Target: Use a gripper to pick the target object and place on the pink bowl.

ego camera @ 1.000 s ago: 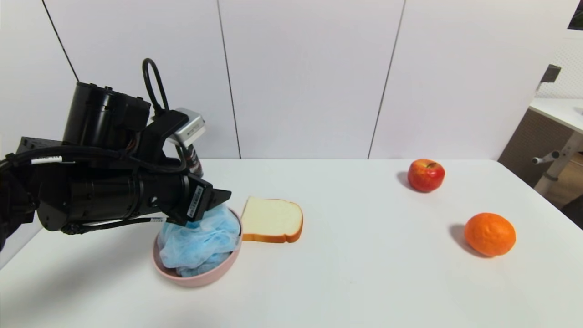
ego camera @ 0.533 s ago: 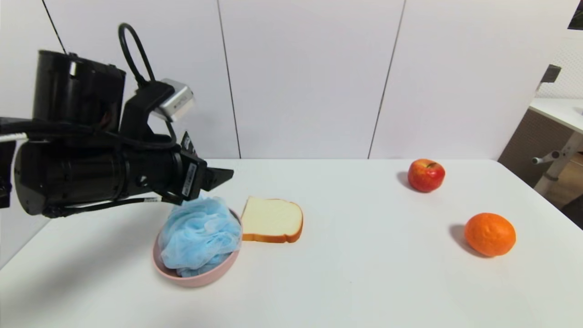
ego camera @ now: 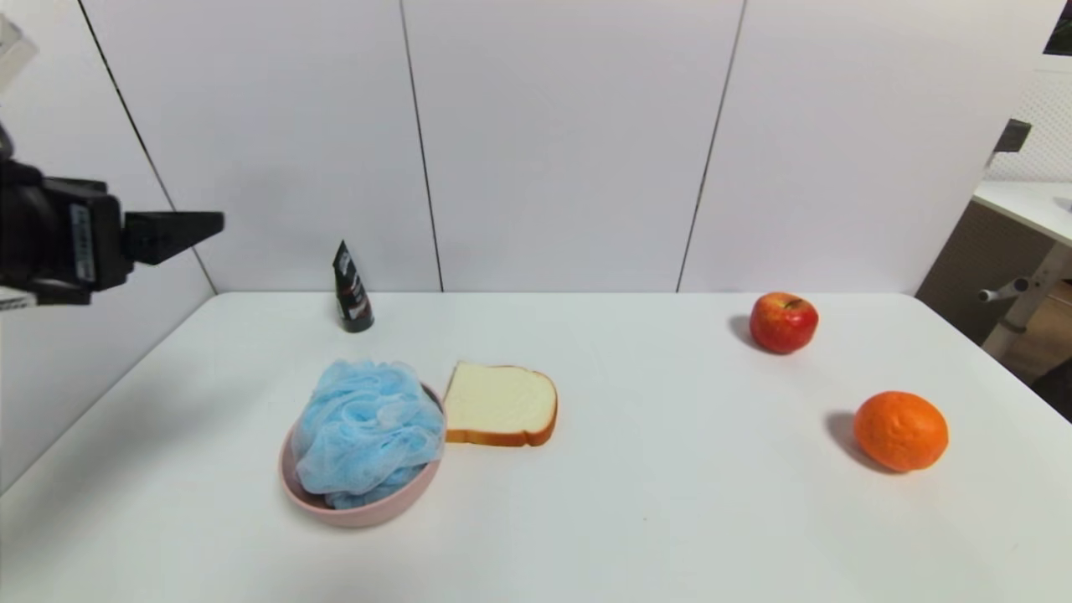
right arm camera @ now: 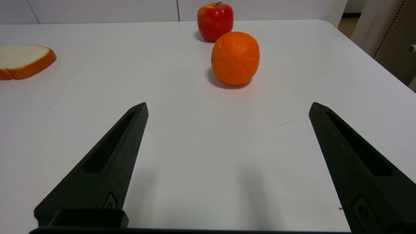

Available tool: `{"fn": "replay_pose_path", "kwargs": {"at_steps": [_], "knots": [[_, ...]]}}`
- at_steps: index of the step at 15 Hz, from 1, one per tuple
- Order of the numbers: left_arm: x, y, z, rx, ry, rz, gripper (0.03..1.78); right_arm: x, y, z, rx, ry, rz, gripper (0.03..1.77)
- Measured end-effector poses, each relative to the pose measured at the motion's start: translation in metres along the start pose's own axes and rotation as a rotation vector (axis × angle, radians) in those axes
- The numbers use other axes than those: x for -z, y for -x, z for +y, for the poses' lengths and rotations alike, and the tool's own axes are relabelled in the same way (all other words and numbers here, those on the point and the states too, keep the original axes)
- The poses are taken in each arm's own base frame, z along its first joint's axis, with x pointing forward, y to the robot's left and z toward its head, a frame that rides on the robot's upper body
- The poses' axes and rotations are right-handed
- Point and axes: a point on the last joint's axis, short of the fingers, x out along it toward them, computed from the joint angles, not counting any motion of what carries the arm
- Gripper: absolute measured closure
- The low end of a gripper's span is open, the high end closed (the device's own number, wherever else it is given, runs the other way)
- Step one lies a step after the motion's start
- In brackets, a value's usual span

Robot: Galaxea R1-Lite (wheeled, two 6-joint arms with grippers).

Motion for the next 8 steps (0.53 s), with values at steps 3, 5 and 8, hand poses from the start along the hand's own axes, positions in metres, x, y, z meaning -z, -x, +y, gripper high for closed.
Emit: {"fn": "replay_pose_path", "kwargs": {"at_steps": [3,5,8], "knots": [[0.043,0.041,0.004,-0.05,0.042,0.054,0.15,0.0,0.0,0.0,-0.001,0.0,0.0,0.09],[0.079,0.068,-0.002,-0.063,0.072,0.086,0.14,0.0,0.0,0.0,-0.001,0.0,0.0,0.09],[0.131,0.102,-0.015,-0.068,0.092,0.107,0.14,0.0,0.0,0.0,0.0,-0.001,0.0,0.09]]}}
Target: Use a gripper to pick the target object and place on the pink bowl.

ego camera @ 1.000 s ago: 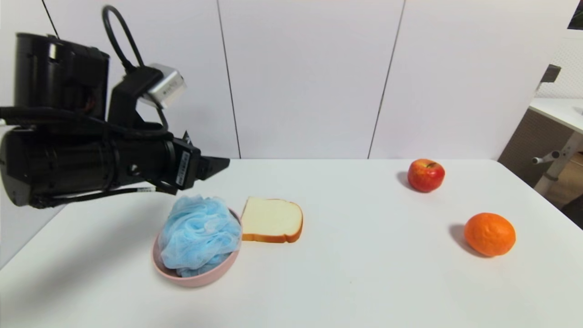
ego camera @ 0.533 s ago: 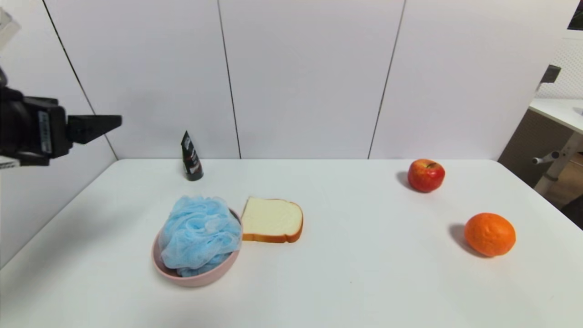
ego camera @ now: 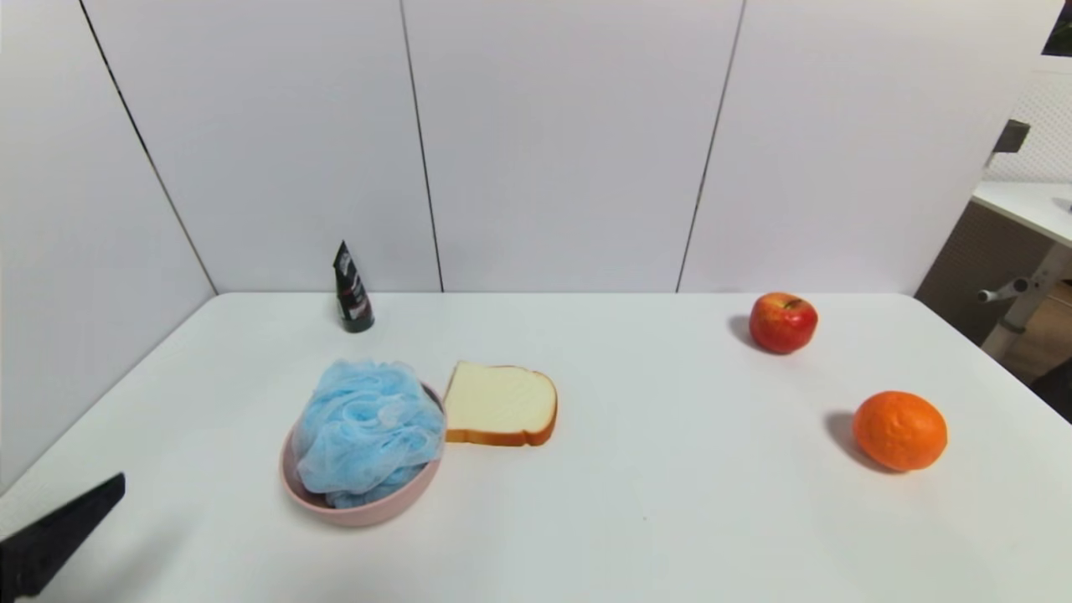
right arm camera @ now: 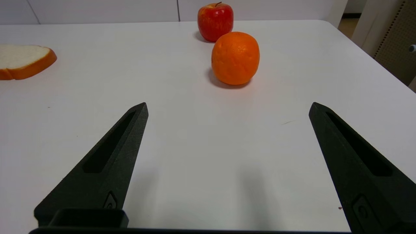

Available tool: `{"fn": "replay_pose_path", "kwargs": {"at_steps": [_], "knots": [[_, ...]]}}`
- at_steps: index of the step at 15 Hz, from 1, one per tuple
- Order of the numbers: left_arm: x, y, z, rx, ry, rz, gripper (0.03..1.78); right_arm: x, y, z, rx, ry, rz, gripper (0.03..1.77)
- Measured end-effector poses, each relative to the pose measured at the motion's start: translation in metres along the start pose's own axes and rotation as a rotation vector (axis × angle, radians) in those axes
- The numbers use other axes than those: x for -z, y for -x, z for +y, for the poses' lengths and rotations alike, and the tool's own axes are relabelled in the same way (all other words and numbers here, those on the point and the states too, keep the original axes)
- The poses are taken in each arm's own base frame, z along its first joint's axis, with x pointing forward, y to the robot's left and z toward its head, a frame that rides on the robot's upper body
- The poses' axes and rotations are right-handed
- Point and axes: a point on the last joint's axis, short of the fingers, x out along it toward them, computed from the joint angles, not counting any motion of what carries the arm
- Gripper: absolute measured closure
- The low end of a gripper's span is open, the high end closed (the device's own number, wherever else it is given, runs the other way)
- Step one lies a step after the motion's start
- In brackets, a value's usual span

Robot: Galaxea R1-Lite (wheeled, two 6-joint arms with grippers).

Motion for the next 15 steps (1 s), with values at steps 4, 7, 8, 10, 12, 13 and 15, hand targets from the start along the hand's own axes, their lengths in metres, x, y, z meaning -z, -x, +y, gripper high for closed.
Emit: {"fn": "replay_pose_path", "kwargs": {"at_steps": [4,7,8,10,12,13,15], "knots": [[0.076,0.022,-0.01,0.025,0.022,-0.018,0.12,0.0,0.0,0.0,0.0,0.0,0.0,0.09],[0.112,0.032,-0.015,0.026,0.066,-0.106,0.12,0.0,0.0,0.0,0.0,0.001,0.0,0.09],[0.12,0.033,-0.016,0.014,0.082,-0.126,0.12,0.0,0.0,0.0,0.0,0.001,0.0,0.09],[0.129,0.037,-0.017,-0.011,0.105,-0.166,0.12,0.0,0.0,0.0,0.0,0.0,0.0,0.09],[0.135,0.039,-0.018,-0.015,0.125,-0.177,0.12,0.0,0.0,0.0,-0.001,0.0,0.0,0.09],[0.136,0.04,-0.018,-0.016,0.125,-0.192,0.12,0.0,0.0,0.0,-0.001,0.001,0.0,0.09],[0.139,0.042,-0.018,-0.018,0.127,-0.217,0.12,0.0,0.0,0.0,0.0,0.001,0.0,0.09]]}}
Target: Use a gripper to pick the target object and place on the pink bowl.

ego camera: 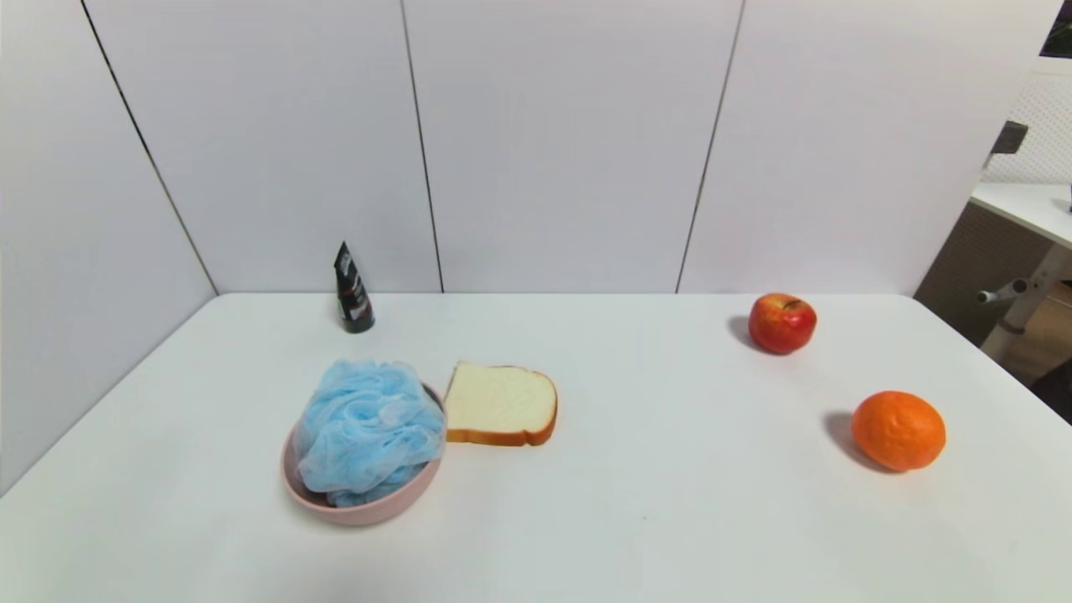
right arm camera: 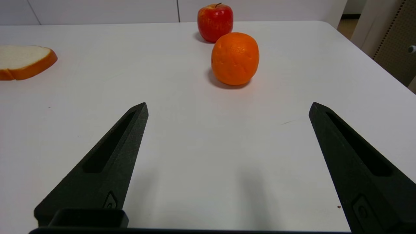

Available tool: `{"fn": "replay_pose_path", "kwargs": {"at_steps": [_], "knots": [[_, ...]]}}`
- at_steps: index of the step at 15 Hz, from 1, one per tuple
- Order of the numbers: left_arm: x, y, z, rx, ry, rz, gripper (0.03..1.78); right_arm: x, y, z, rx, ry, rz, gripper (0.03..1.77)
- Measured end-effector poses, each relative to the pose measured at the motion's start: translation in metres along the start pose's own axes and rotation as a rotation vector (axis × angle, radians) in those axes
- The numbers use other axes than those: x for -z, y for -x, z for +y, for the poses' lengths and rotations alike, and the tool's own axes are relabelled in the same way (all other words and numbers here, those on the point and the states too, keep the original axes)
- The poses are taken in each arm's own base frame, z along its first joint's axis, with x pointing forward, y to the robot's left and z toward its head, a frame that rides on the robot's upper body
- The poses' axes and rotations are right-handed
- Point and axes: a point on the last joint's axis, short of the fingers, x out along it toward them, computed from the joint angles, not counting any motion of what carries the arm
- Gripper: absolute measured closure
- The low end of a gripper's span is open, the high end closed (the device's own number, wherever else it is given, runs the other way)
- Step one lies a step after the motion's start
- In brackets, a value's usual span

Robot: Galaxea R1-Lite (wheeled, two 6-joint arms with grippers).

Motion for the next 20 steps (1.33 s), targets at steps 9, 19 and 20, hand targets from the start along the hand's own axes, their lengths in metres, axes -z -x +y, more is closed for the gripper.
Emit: {"fn": "replay_pose_path", "kwargs": {"at_steps": [9,19,20], "knots": [[0.0008,0.002,0.0,-0.001,0.0,-0.026,0.12,0.0,0.0,0.0,0.0,0.0,0.0,0.09],[0.0008,0.002,0.0,0.0,0.0,-0.026,0.12,0.0001,0.0,0.0,0.0,0.004,0.001,0.09],[0.0008,0.002,0.0,0.0,0.0,-0.026,0.12,0.0003,0.0,0.0,0.001,0.006,0.003,0.09]]}}
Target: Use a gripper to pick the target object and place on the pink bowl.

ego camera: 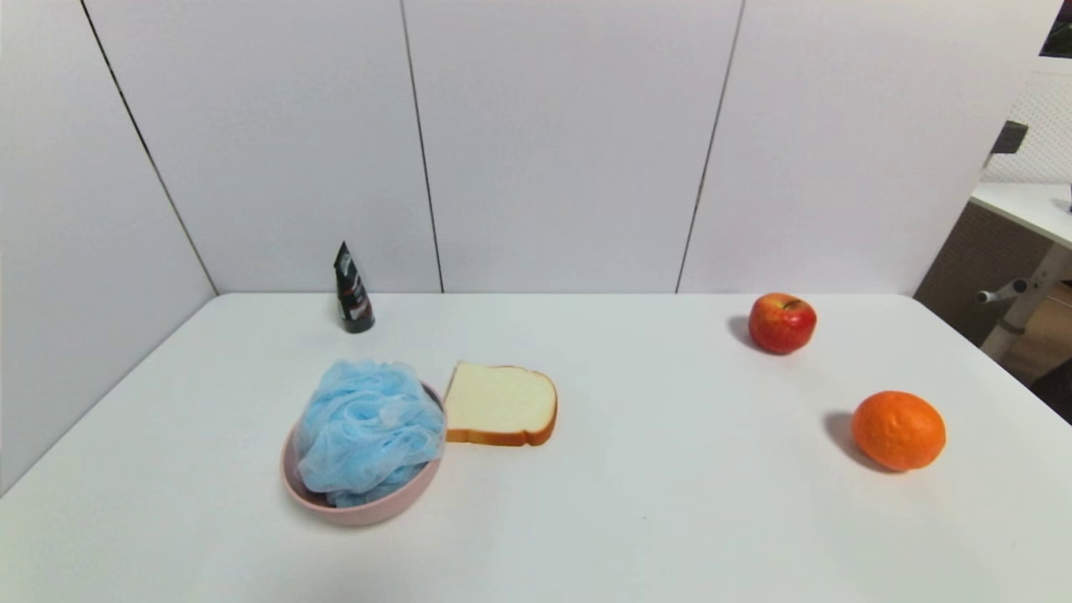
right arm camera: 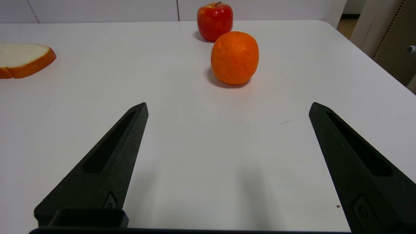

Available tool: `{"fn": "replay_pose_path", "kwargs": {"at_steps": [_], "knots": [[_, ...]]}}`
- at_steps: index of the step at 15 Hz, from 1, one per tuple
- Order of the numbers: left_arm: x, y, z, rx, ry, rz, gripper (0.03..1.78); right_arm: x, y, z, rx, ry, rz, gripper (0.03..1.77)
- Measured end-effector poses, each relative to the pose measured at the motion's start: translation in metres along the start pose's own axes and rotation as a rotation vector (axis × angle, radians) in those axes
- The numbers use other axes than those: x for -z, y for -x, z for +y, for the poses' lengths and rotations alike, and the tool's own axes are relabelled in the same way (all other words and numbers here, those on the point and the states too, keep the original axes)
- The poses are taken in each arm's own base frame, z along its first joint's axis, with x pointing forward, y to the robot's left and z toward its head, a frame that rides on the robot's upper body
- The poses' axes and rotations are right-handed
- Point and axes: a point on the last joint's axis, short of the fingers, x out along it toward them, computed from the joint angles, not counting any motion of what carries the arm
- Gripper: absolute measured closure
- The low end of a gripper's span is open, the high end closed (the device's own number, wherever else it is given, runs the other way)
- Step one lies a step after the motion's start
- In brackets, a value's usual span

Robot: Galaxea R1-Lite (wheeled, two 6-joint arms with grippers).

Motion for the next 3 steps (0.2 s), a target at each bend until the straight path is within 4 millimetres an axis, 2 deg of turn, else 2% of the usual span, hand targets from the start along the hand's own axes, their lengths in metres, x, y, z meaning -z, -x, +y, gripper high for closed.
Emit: {"fn": "replay_pose_path", "kwargs": {"at_steps": [3], "knots": [[0.0,0.0,0.0,0.0,0.0,0.0,0.12,-0.0003,0.0,0.0,-0.001,-0.004,-0.003,0.09]]}}
